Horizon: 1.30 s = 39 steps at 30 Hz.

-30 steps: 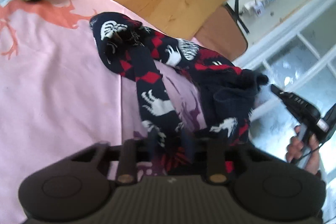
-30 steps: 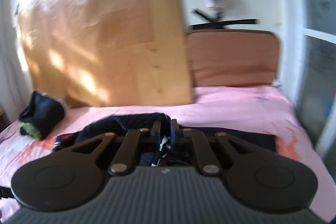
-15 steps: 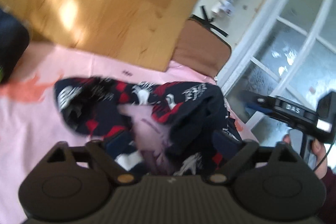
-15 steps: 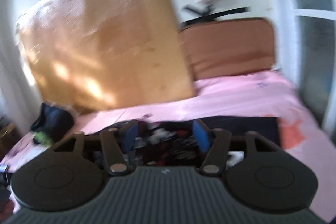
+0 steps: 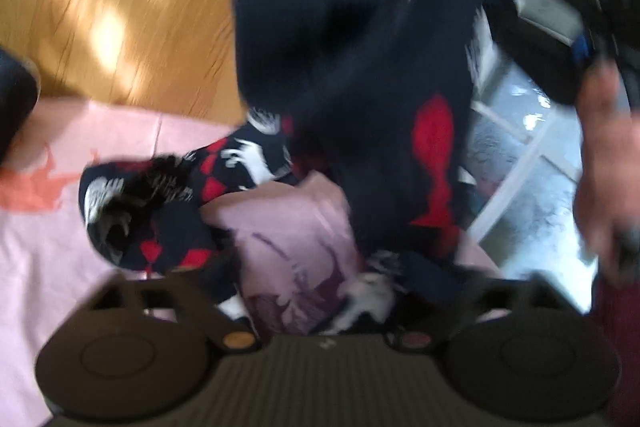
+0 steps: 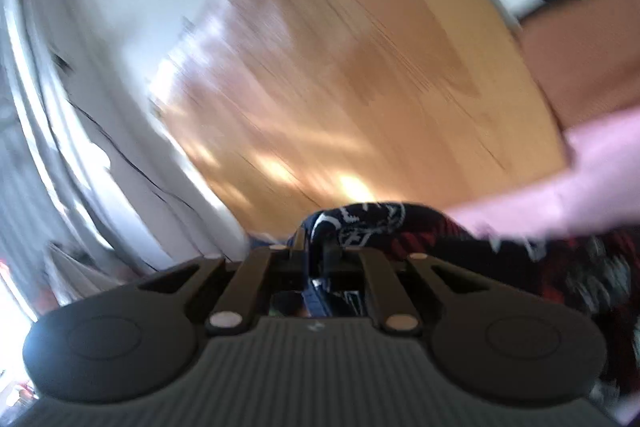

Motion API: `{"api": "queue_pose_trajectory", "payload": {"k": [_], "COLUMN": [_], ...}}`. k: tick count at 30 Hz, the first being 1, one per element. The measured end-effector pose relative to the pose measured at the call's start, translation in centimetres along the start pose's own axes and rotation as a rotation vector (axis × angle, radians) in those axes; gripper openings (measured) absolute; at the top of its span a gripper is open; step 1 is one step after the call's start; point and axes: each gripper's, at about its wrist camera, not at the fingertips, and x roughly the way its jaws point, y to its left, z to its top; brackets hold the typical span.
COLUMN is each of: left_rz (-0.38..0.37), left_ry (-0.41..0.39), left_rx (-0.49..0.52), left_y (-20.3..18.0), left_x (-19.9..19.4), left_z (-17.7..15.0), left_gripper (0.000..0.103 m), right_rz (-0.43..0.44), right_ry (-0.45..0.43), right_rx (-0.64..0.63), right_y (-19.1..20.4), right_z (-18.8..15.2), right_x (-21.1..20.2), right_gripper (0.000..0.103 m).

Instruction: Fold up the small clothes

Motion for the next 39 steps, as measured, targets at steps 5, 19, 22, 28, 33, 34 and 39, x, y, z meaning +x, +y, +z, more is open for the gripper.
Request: {"api": "queue_pose_trajectory", "payload": {"k": [5, 19, 22, 28, 33, 34, 39], "left_rz": [0.025, 0.151, 0.114, 0.068, 0.111, 0.112, 0.08], "left_ry": [-0.091, -0.411, -0.364, -0.312, -0.316, -0.295, -0.346], "left_rx": [0.067, 0.008, 0.034, 0.093, 0.062, 0.049, -0.027], "left_y": [-0.1, 2.7, 1.4, -1.7, -1.0, -0.4, 4.3], "left_x": [-5.2, -16.7, -14.1, -9.9, -8.4, -8.2, -13.6], "left_z": [0.9, 1.7, 2.1, 1.6, 2.1, 2.2, 0.8], "left_gripper": [0.007, 0.103, 0.103, 0.103, 0.062, 0.045, 0.014], "right_rz": [0.129, 0.206, 0.17, 0.173, 0.235, 0.243, 0.262], "right_ry": [-0.176, -0.211, -0.184, -0.147, -0.098, -0.096, -0.04], "right_rx": [0.009, 0.063, 0.102, 0.096, 0.061, 0.058, -0.077], "right_y": [3.7, 3.8, 3.5, 3.3, 4.9, 5.6, 6.2], "right_z": [4.5, 0.7, -0.7, -2.4, -3.1, -2.9, -4.7], "right_x": [0.1, 2.2, 3.4, 5.0, 4.8, 4.3, 2.3], "right_gripper": [0.009, 0.009, 0.009, 0.009, 0.009, 0.009, 0.011]}}
